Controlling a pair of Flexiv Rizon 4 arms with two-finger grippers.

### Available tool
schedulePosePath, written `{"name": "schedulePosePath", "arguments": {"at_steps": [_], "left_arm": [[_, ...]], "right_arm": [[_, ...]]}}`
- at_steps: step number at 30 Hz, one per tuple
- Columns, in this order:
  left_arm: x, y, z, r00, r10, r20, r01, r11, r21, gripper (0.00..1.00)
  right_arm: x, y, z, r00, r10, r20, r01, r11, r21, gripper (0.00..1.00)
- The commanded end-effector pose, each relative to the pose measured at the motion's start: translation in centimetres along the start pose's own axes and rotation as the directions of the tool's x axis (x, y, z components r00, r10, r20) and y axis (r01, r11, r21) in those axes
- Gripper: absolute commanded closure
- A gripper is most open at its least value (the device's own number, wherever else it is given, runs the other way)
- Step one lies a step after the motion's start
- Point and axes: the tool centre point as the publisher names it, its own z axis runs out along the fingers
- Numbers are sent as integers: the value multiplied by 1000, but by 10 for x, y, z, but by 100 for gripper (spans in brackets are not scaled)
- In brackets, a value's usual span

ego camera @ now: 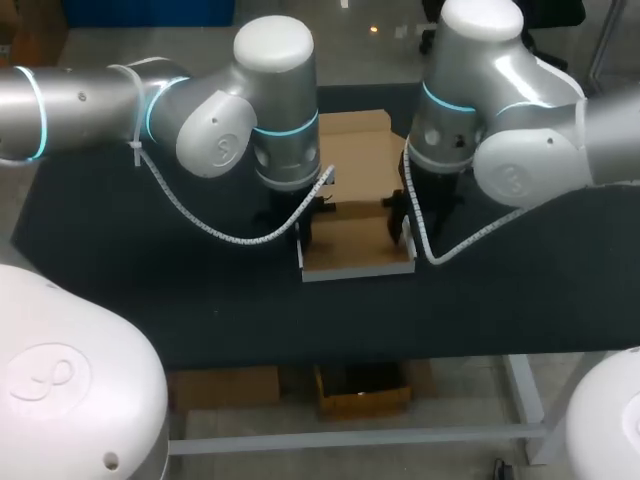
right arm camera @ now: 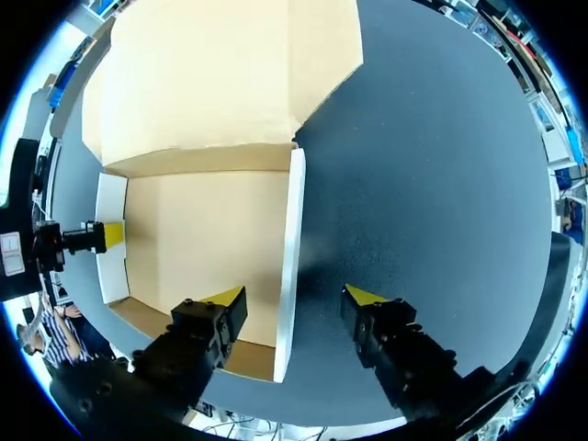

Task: Assemble the packaging by folding the flat box into shape, placing the metal phone stand inside, and closing the box properly

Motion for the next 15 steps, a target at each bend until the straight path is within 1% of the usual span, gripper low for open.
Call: {"name": "schedulePosePath", "arguments": {"at_steps": [1,2,7,9,13,15], "left_arm": [[0,3,-2,1000,1,9,-2,1000,12,100],[-1,4,-2,1000,2,10,-2,1000,14,100],[-1,5,-2,1000,11,19,-12,1000,12,100],[-2,6,-2,1000,16,23,-16,1000,12,100],[-3,7,-3,999,21,28,-22,1000,12,100],[-5,8,-3,999,22,27,-23,1000,11,100]], "right_arm": [[-7,-10,-5,999,-35,-38,33,998,-58,2],[-7,-11,-7,998,-53,-46,50,996,-70,0],[-10,-17,-17,983,-164,-77,152,978,-140,0],[-14,-19,-20,972,-220,-86,203,964,-169,0],[-22,-24,-29,953,-293,-83,271,940,-208,0],[-27,-27,-36,928,-353,-116,315,914,-254,0]]}}
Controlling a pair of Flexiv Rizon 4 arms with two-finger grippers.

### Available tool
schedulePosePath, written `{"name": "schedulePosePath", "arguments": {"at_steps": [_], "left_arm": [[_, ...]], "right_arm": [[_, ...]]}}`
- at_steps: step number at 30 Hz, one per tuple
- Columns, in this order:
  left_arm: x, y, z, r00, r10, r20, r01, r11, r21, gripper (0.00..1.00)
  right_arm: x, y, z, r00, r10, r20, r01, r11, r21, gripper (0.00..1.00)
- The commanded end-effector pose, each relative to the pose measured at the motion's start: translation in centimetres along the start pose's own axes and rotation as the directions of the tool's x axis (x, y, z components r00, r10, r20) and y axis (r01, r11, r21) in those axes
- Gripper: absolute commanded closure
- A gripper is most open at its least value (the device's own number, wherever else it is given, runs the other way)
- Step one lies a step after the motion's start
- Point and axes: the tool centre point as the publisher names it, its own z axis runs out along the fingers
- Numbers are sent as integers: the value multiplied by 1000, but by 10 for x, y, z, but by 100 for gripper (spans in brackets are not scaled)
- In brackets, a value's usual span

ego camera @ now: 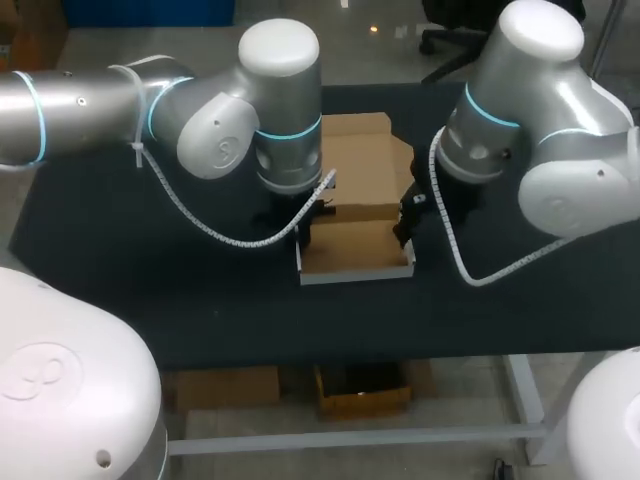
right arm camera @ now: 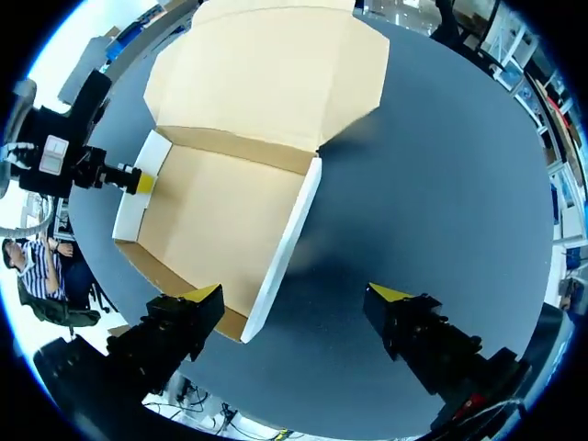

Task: Assemble the packaging by folding the flat box into shape, placing the metal phone stand inside, and closing the box properly

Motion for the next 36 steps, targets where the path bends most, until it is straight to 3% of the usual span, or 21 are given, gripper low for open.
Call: {"name": "schedulePosePath", "arguments": {"at_steps": [1,21,23,24,25,27,31,36], "left_arm": [[-2,2,-2,1000,0,6,0,1000,3,100],[-11,6,1,1000,5,0,-5,1000,-17,100],[-12,7,0,1000,10,0,-10,1000,-17,100],[-13,7,0,1000,13,0,-13,1000,-17,100],[-15,8,-1,1000,15,-1,-15,1000,-17,100],[-17,7,-2,1000,17,-4,-17,1000,-17,100],[-19,6,-2,1000,22,-5,-22,1000,-18,100],[-19,7,-2,999,34,13,-34,999,-14,100]], "right_arm": [[-10,-18,-21,992,-103,-76,91,985,-148,0],[-17,-20,-26,988,-134,-75,122,982,-145,0],[-21,-23,-29,960,-228,-163,206,968,-141,0],[-24,-26,-31,960,-233,-157,212,968,-136,0],[-28,-31,-34,929,-302,-213,270,949,-164,0],[-34,-40,-40,926,-315,-209,286,945,-161,0],[-45,-62,-58,856,-449,-255,394,888,-239,0],[-51,-78,-78,812,-528,-248,462,842,-279,0]]}}
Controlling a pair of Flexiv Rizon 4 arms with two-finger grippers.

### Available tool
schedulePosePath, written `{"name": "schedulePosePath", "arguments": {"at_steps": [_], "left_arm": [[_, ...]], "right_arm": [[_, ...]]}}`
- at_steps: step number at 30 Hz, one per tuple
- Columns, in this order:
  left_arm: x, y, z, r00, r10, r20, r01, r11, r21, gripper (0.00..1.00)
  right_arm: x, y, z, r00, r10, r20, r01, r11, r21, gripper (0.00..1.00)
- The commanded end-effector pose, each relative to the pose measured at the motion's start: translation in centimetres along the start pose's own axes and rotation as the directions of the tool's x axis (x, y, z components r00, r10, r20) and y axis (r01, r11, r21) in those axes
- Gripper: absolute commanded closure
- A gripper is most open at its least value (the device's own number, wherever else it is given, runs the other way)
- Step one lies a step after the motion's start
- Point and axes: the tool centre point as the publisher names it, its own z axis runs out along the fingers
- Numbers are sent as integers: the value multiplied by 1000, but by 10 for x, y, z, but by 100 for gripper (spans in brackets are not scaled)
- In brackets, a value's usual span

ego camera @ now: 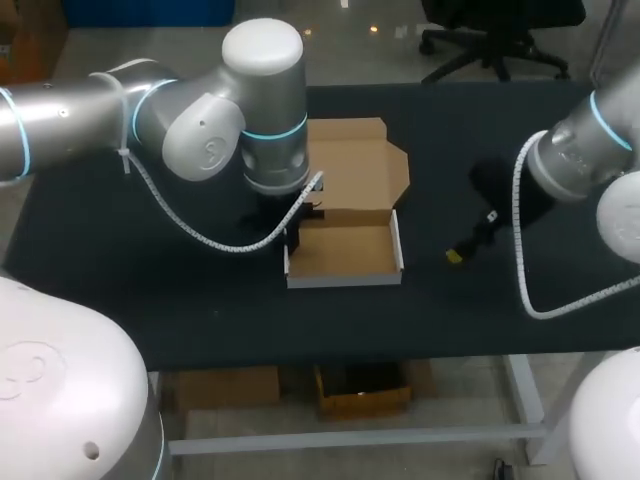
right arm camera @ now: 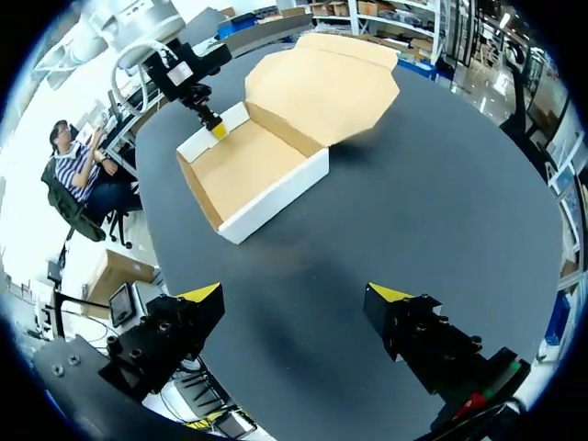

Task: Assemble the packaging by folding the flat box into shape, placing the metal phone stand inside, and closing the box properly

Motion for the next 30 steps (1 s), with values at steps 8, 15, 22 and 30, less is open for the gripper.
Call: {"name": "schedulePosePath", "arguments": {"at_steps": [8,15,22,30], "left_arm": [[3,1,1,999,20,46,-19,1000,-2,100],[2,1,1,997,28,65,-28,1000,-3,100],[2,0,-1,992,37,124,-39,999,15,100],[1,-3,-1,970,26,241,-32,999,22,100]], "right_arm": [[13,-27,-61,979,-175,-105,174,985,-18,0],[14,-31,-70,975,-206,-87,209,978,24,0],[16,-34,-71,973,-215,-88,217,976,18,0],[16,-38,-70,973,-209,-94,211,977,14,0]]}}
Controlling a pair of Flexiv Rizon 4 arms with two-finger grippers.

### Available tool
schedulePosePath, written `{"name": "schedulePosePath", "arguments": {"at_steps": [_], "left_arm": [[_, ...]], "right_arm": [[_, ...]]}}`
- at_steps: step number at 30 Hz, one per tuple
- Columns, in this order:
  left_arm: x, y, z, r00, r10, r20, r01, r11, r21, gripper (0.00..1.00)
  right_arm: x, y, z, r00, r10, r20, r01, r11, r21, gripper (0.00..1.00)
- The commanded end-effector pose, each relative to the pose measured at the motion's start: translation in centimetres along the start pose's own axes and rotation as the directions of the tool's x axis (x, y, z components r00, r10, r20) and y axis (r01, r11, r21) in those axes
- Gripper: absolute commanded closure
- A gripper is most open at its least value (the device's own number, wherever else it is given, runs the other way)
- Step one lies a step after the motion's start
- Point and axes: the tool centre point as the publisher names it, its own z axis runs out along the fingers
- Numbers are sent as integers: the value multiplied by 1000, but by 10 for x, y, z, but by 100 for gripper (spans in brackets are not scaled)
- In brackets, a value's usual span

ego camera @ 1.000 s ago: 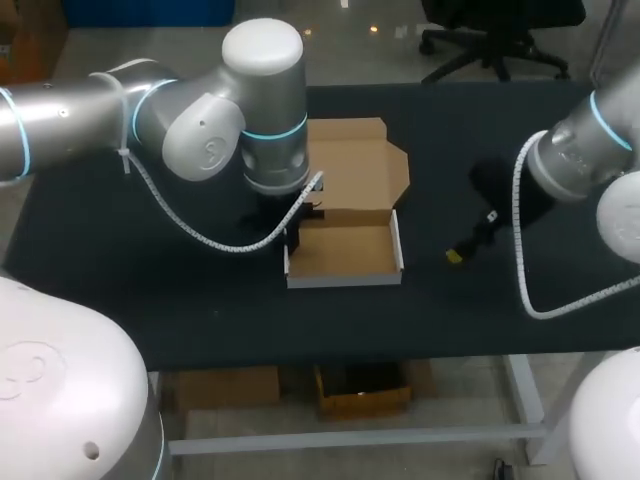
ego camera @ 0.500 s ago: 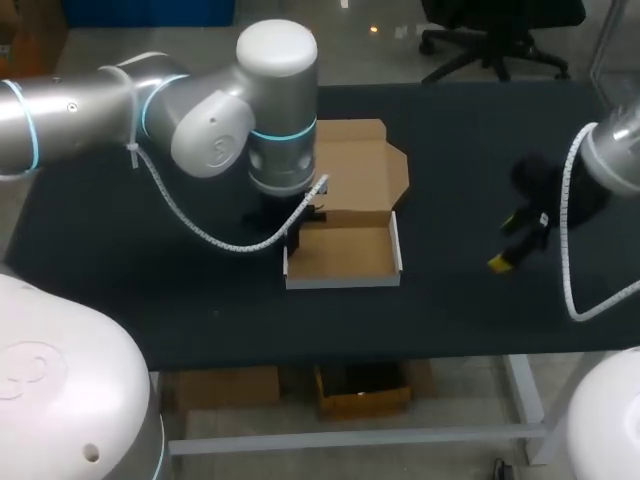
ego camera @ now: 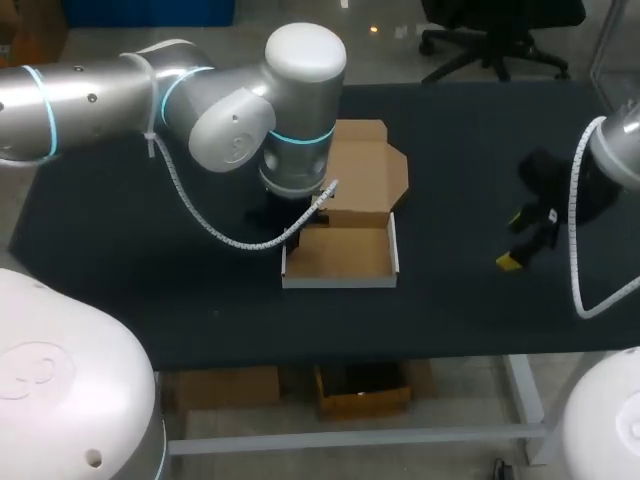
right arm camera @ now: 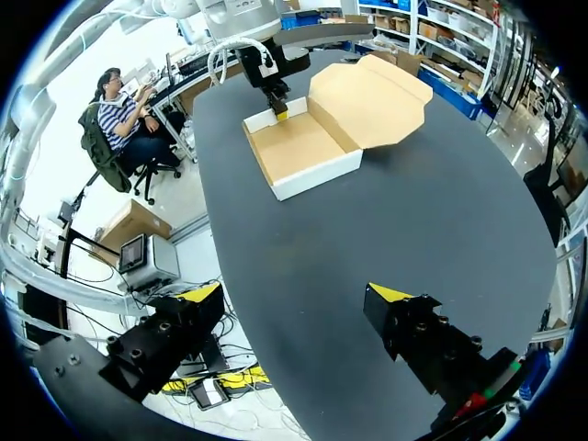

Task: Assemble the packaging by folding the flat box into shape, placing the metal phone stand inside, and closing the box properly

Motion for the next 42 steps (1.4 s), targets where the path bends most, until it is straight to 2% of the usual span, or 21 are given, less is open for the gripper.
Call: {"name": "schedulePosePath", "arguments": {"at_steps": [1,7,9,15,23,29,34,37,38,39,41,42], "left_arm": [[8,-2,1,995,-10,94,10,1000,0,100],[7,-3,3,990,-6,140,7,1000,-5,100],[6,-4,3,991,-6,134,7,1000,-5,100],[1,-1,1,1000,-15,12,15,1000,-8,100],[-5,3,-2,992,-27,-122,26,1000,-12,100],[-8,5,-3,976,-28,-217,27,1000,-9,69],[-7,8,-12,960,-3,-279,6,1000,10,58],[-5,10,-16,950,11,-311,-5,1000,21,48],[-5,11,-18,945,23,-327,-15,1000,25,31],[-6,12,-19,941,26,-339,-17,999,31,23],[-6,15,-24,929,48,-366,-33,998,47,13],[-6,16,-26,924,57,-377,-39,998,57,1]], "right_arm": [[0,-3,-2,1000,-1,-6,1,1000,-6,0],[0,-3,-2,1000,0,-10,0,1000,-8,0],[0,-3,-1,1000,2,-11,-2,1000,-8,0],[-1,-4,0,1000,9,-19,-10,1000,-9,0],[-3,-4,2,999,17,-30,-18,1000,-9,0],[-5,-4,5,999,25,-39,-25,1000,-10,0],[-5,-5,6,999,30,-45,-31,999,-10,0],[-5,-6,6,998,34,-47,-34,999,-13,0],[-5,-7,6,998,34,-48,-35,999,-13,0],[-5,-7,6,998,35,-48,-36,999,-14,0],[-5,-8,5,998,38,-47,-39,999,-16,0],[-6,-9,4,998,39,-46,-40,999,-18,0]]}}
